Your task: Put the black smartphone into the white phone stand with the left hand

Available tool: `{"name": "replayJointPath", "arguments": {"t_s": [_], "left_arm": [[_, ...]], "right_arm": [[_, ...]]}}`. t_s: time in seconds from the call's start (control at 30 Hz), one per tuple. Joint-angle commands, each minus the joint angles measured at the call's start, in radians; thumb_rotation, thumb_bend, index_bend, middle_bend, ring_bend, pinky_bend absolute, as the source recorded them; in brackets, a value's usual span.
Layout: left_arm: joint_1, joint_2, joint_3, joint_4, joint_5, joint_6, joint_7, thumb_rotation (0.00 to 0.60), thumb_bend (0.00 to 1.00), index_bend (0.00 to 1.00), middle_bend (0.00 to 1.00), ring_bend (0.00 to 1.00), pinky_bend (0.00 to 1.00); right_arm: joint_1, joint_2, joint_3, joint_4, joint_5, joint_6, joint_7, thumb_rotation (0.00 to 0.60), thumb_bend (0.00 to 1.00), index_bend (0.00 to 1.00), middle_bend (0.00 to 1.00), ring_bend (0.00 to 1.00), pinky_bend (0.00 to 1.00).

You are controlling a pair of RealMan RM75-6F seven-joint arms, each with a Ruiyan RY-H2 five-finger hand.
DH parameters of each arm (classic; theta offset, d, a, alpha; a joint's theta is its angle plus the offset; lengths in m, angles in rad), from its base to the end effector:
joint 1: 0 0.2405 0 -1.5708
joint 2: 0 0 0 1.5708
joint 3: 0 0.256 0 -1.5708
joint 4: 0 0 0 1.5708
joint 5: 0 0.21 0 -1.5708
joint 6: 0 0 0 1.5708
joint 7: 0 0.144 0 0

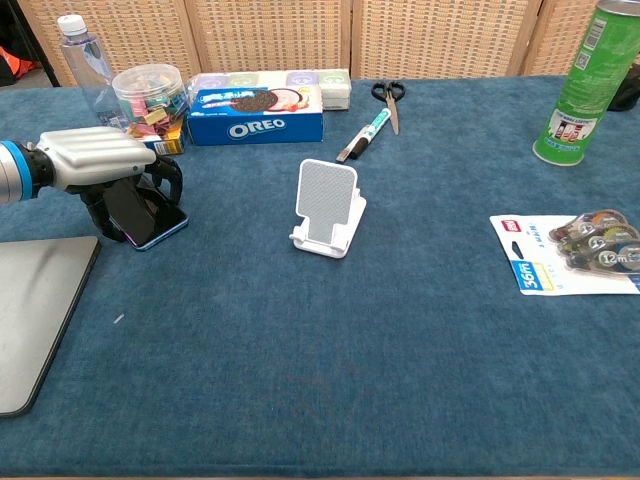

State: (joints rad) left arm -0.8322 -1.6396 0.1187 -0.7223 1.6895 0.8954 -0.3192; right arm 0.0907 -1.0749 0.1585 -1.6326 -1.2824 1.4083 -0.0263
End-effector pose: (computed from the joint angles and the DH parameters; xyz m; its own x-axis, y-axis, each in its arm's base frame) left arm -0.2434 0.3952 -0.0115 0.7577 0.2100 0.6179 0.5899 -0.6254 -0.5108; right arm -0.3313 -0.2025 0.1892 0.4012 0.0312 0.9155 -0.9015 0.1906 0.3886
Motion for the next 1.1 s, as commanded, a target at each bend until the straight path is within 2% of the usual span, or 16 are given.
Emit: {"name": "replayJointPath", "arguments": {"t_s": [0.03, 0.3, 0.5, 0.73, 0.9, 1.1], "left_arm": [[0.008, -0.005, -0.004, 0.020, 0.011, 0.061, -0.008, 0.600, 0.00, 0.49, 0.43, 0.36, 0.41], [0.019, -0.007, -0.017, 0.047, 0.014, 0.136, 0.021, 0.600, 0.00, 0.54, 0.45, 0.38, 0.42], [0.022, 0.017, -0.041, 0.030, 0.019, 0.216, 0.129, 0.600, 0.00, 0.54, 0.45, 0.38, 0.42], [0.027, 0.032, -0.081, 0.010, 0.070, 0.420, 0.437, 0.600, 0.00, 0.54, 0.45, 0.38, 0.42], [0.018, 0.047, -0.082, -0.030, 0.155, 0.569, 0.632, 0.600, 0.00, 0.54, 0.45, 0.38, 0.42], [-0.014, 0.047, -0.080, -0.088, 0.256, 0.666, 0.834, 0.600, 0.00, 0.54, 0.45, 0.38, 0.42]], "right_arm": [[-0.001, 0.001, 0.000, -0.001, -0.002, 0.001, 0.001, 0.600, 0.00, 0.00, 0.00, 0.00, 0.00], [-0.003, 0.005, -0.002, -0.004, -0.006, 0.005, 0.008, 0.600, 0.00, 0.00, 0.00, 0.00, 0.00], [-0.005, 0.010, -0.003, -0.008, -0.012, 0.007, 0.018, 0.600, 0.00, 0.00, 0.00, 0.00, 0.00], [-0.008, 0.015, -0.004, -0.013, -0.018, 0.012, 0.028, 0.600, 0.00, 0.00, 0.00, 0.00, 0.00], [-0.012, 0.021, -0.006, -0.017, -0.028, 0.018, 0.043, 0.600, 0.00, 0.00, 0.00, 0.00, 0.00], [-0.020, 0.033, -0.009, -0.026, -0.045, 0.033, 0.066, 0.600, 0.00, 0.00, 0.00, 0.00, 0.00]]}}
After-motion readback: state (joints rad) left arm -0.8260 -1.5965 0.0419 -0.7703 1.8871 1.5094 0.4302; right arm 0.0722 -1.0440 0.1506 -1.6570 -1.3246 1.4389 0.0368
